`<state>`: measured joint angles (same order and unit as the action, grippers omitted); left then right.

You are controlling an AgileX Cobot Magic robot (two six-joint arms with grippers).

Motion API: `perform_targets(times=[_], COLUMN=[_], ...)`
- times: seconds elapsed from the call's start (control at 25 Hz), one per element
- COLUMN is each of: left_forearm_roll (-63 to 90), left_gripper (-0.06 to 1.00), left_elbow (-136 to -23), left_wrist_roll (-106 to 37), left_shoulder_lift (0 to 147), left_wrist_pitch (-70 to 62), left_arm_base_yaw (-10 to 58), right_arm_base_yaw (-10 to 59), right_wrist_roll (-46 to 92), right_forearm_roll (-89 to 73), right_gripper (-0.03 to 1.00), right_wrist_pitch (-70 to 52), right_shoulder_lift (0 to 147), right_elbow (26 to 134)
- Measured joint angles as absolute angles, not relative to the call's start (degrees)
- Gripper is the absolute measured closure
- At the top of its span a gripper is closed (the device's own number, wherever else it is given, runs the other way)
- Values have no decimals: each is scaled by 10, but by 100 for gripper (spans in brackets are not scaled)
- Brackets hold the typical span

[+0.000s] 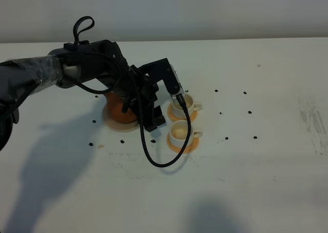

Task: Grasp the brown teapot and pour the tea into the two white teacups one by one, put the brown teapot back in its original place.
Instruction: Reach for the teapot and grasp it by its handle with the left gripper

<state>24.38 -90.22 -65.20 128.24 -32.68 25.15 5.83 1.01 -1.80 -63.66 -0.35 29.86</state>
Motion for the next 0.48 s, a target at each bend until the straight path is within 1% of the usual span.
perform_targets(times=[0.48], left_forearm_roll=[258], left_gripper=[35], left_elbow=[-902], left_wrist_roll=[-663], left_shoulder_lift=[1279], left_wrist_pitch=[-318], left_arm_base_yaw=[251], right_arm_base_yaw=[58], right_wrist_roll=[10], right_forearm_roll=[-18], right_gripper=[42], right_wrist_pitch=[-637], right_shoulder_lift=[-3], right_elbow=[299])
